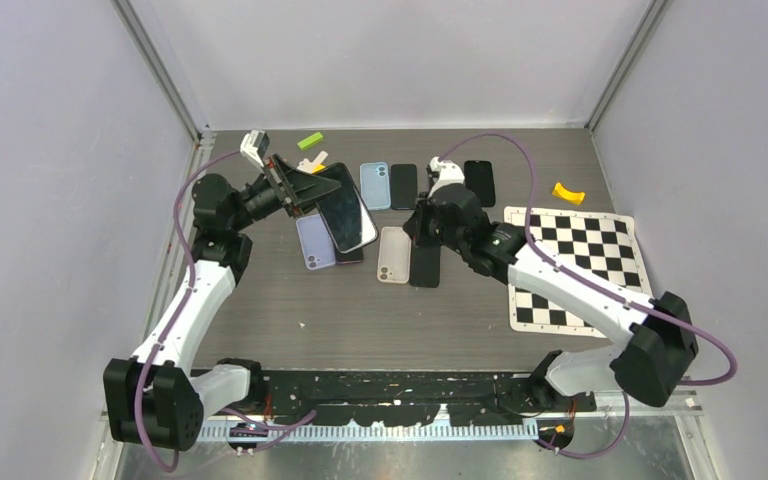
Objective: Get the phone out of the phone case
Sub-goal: Remove the phone case from the phone.
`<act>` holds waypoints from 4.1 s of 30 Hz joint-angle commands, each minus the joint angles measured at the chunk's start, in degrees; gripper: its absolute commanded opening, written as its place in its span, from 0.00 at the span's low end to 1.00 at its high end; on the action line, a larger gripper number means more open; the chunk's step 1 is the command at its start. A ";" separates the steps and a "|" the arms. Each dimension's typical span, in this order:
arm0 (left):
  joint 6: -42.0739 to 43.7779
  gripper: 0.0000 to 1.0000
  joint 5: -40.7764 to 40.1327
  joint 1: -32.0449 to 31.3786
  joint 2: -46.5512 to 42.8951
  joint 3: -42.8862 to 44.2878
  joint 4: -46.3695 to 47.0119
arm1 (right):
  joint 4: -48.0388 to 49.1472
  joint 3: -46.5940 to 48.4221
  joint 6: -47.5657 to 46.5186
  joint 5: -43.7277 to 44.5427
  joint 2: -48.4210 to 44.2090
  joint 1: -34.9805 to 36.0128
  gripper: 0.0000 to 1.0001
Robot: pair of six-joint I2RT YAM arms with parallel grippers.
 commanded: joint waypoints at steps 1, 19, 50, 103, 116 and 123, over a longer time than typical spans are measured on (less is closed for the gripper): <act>-6.99 0.00 4.68 -0.43 -1.72 2.69 9.16 | -7.38 -0.99 -2.45 8.46 1.11 -0.54 0.01; -10.96 0.00 -3.27 -0.41 -1.03 -2.88 9.12 | 35.62 -18.09 6.46 -31.97 -18.00 -0.56 0.55; -21.16 0.00 -7.16 -0.43 0.22 -8.47 16.02 | 49.09 -18.36 18.76 -22.06 -2.36 -0.46 0.44; 13.59 0.87 -4.35 -7.66 -1.86 -6.85 4.24 | 59.65 -17.15 33.16 -17.08 -5.01 -0.93 0.00; 8.27 1.00 -2.33 -7.69 4.13 -16.57 30.05 | 54.30 -17.63 40.38 -12.53 -8.84 -2.35 0.01; 6.20 0.98 0.33 -7.69 6.40 -16.31 35.51 | 53.80 -16.82 42.06 -13.54 -8.75 -2.67 0.01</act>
